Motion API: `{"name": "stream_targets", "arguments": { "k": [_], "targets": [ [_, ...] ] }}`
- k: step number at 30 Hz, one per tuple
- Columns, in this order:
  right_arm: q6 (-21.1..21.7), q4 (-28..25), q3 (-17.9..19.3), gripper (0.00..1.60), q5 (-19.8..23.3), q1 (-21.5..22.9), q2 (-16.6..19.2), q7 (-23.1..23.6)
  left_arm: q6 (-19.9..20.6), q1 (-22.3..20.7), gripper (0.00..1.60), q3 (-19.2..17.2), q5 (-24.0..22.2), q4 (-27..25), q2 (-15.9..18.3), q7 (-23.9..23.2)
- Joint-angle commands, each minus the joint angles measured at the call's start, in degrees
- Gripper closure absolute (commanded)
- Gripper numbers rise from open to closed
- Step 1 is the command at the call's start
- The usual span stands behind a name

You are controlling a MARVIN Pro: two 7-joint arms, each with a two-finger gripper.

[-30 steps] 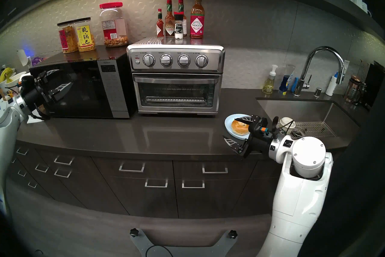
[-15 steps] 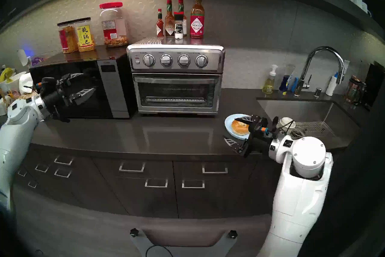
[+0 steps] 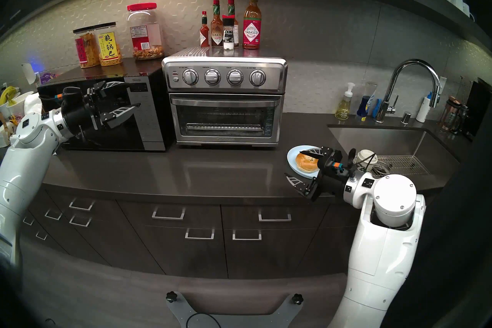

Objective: Open the oven and place the bagel inside on the rack

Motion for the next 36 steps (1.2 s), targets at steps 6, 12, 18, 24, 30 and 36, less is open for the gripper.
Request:
{"name": "stream_targets", "arguments": {
  "k": [6,12,18,24,30,36],
  "targets": [
    [0.0,-1.12,-0.03,0.0,0.44,0.43,-0.19,-0.03,3.62,1.29,0.0,-0.76,3.92,-8.01,0.83,7.46],
    [0.0,-1.14,-0.03,0.0,0.45,0.43,-0.2,-0.02,4.69,1.97,0.0,-1.31,4.44,-8.99,0.74,8.76],
    [0.0,-1.14,-0.02,0.0,0.44,0.43,-0.21,-0.02,5.07,2.19,0.0,-1.6,4.72,-9.27,0.56,9.01],
    [0.0,-1.14,-0.02,0.0,0.44,0.43,-0.21,-0.01,5.22,2.29,0.0,-1.7,4.77,-9.39,0.52,9.13],
    [0.0,-1.14,-0.02,0.0,0.44,0.43,-0.22,-0.01,5.26,2.32,0.0,-1.72,4.76,-9.43,0.53,9.19],
    [-0.01,-1.14,-0.02,0.0,0.43,0.44,-0.22,-0.01,5.25,1.41,0.0,-1.04,4.51,-9.04,1.04,7.71]
  ]
}}
